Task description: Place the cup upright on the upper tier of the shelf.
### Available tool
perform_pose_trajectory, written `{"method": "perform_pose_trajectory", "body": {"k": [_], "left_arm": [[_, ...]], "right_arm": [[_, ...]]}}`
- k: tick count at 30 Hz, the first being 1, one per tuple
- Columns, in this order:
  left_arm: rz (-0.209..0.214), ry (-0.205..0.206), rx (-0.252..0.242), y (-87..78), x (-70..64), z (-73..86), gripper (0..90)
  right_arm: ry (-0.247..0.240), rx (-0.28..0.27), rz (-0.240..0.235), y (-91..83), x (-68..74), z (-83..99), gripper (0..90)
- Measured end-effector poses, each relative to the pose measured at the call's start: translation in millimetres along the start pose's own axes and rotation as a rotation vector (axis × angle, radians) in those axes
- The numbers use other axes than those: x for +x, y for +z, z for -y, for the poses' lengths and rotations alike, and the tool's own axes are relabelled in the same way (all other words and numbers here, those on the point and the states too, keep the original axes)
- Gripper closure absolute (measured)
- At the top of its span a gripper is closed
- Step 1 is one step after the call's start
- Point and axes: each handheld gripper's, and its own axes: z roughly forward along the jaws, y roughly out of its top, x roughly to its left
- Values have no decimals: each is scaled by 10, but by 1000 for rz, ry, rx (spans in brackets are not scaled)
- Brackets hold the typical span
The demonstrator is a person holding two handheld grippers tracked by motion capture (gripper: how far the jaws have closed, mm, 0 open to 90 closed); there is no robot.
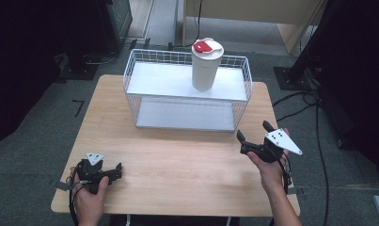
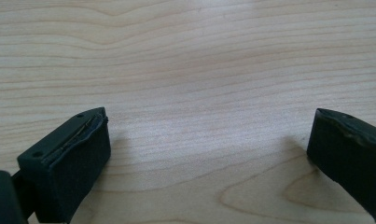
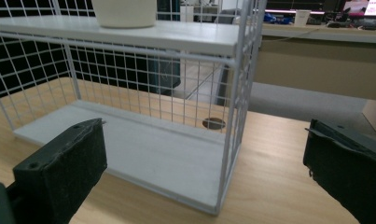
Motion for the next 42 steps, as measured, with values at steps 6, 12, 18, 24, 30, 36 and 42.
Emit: {"method": "perform_pose_trajectory", "body": {"k": [6, 12, 18, 24, 30, 36, 42], "left_arm": [[0, 1, 0, 0, 0, 0, 0], [0, 2, 0, 0, 1, 0, 0], [0, 1, 0, 0, 0, 0, 0], [0, 0, 0, 0, 0, 0, 0], [0, 1, 0, 0, 0, 0, 0], [0, 1, 0, 0, 1, 0, 0], [0, 0, 0, 0, 0, 0, 0]], "right_arm": [[-4, 32, 15, -140, -65, 201, 0], [18, 51, 33, -241, -143, 356, 0], [25, 89, 47, -315, -197, 553, 0], [30, 119, 73, -411, -266, 697, 0], [49, 156, 89, -520, -341, 862, 0], [71, 177, 92, -623, -431, 966, 0], [95, 255, 104, -719, -561, 1061, 0]]}}
